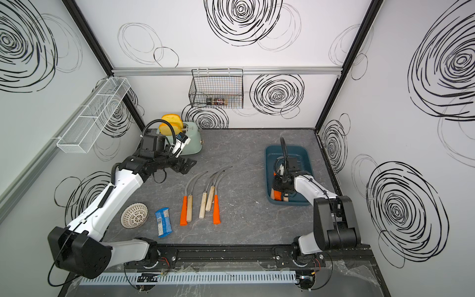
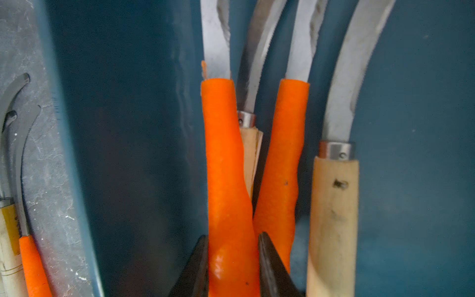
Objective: Put small sickles into storage boxes
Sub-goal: Place the sickle in the storage box.
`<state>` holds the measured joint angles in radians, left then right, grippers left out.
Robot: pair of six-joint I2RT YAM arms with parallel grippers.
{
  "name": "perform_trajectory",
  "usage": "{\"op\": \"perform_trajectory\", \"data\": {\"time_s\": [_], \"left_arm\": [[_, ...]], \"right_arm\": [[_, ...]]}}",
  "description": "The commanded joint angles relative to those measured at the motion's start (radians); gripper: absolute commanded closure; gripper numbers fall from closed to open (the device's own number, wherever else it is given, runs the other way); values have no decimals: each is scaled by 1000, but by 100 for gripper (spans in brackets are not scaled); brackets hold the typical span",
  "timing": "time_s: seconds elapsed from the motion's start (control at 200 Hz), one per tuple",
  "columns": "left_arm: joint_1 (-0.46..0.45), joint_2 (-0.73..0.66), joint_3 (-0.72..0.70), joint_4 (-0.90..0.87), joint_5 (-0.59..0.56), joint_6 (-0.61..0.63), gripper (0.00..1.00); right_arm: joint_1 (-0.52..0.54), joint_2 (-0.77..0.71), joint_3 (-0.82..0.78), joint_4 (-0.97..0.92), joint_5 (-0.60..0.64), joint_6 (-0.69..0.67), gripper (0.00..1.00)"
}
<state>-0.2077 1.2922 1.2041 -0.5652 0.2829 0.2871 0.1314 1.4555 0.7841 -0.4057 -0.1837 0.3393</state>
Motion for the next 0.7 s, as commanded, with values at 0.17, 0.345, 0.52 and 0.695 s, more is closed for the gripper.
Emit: {"op": "perform_trajectory", "data": {"time_s": [0.17, 0.345, 0.52, 0.695], "left_arm": [[-4, -27, -13, 33, 9, 1, 4], [-5, -25, -15, 30, 7, 1, 4], [-5, -31, -15, 31, 3, 1, 4], [-4, -39, -17, 40, -10, -2, 4]], "right_arm": [[12, -7, -8, 4, 19, -2, 68], [14, -15, -5, -3, 23, -1, 65], [17, -32, 1, -12, 26, 2, 62], [20, -45, 21, -29, 29, 2, 59]]}}
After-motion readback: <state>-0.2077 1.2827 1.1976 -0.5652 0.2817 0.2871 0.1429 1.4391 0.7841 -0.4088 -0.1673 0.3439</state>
